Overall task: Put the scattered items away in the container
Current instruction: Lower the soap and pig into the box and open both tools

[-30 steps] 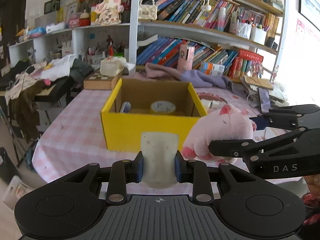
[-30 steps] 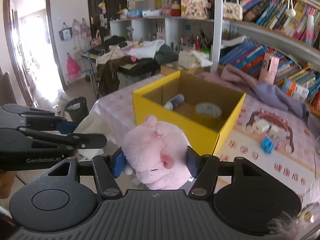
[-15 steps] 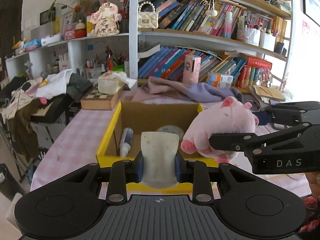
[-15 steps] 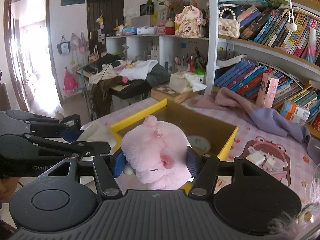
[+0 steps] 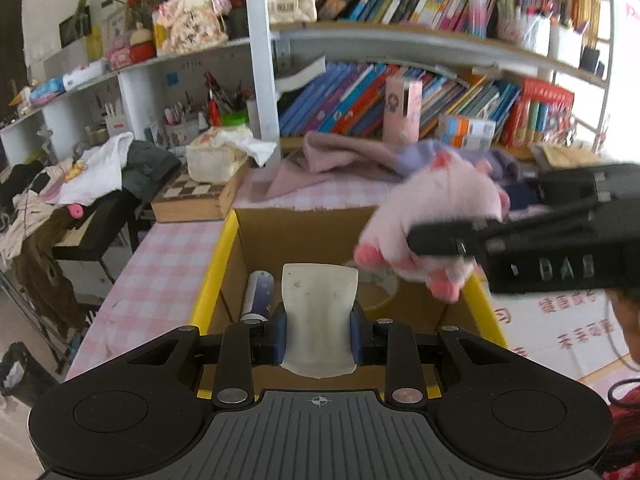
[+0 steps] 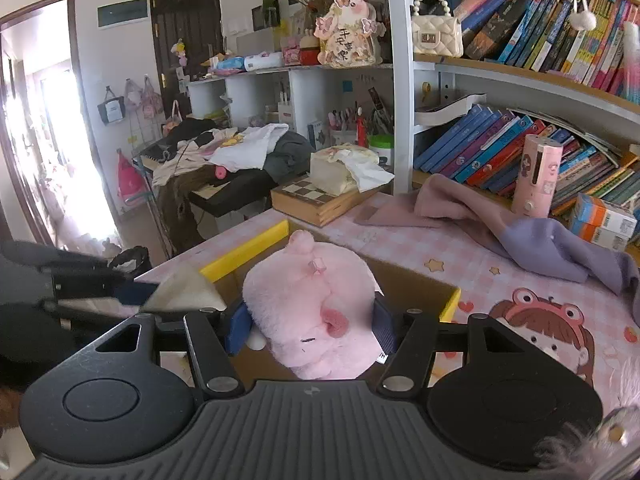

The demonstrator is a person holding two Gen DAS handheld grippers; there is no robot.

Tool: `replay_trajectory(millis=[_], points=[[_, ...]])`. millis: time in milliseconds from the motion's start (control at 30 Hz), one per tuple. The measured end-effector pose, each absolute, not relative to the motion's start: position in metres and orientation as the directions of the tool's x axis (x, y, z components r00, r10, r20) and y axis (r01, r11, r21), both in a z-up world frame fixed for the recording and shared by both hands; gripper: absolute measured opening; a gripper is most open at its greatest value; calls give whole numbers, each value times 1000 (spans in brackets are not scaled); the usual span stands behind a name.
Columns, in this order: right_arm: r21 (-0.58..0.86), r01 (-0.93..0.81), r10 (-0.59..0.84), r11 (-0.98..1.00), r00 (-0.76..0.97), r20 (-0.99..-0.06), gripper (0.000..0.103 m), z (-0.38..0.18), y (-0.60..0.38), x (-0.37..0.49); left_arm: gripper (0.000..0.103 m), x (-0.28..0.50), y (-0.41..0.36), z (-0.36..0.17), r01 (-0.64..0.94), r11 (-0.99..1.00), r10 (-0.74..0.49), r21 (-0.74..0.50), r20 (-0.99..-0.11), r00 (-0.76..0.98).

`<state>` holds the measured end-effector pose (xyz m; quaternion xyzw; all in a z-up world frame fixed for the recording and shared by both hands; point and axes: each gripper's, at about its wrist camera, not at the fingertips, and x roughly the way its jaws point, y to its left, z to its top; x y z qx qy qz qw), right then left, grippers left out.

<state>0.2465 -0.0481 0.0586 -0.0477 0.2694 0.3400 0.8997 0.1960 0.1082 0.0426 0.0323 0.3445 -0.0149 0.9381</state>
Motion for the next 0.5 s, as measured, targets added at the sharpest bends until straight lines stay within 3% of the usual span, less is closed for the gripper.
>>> replay_trajectory(millis=[500], points=[[265,-696,672,667,409,-617,58,28,12,352,28,262,108,-13,56,998,-25,9,-818,574]])
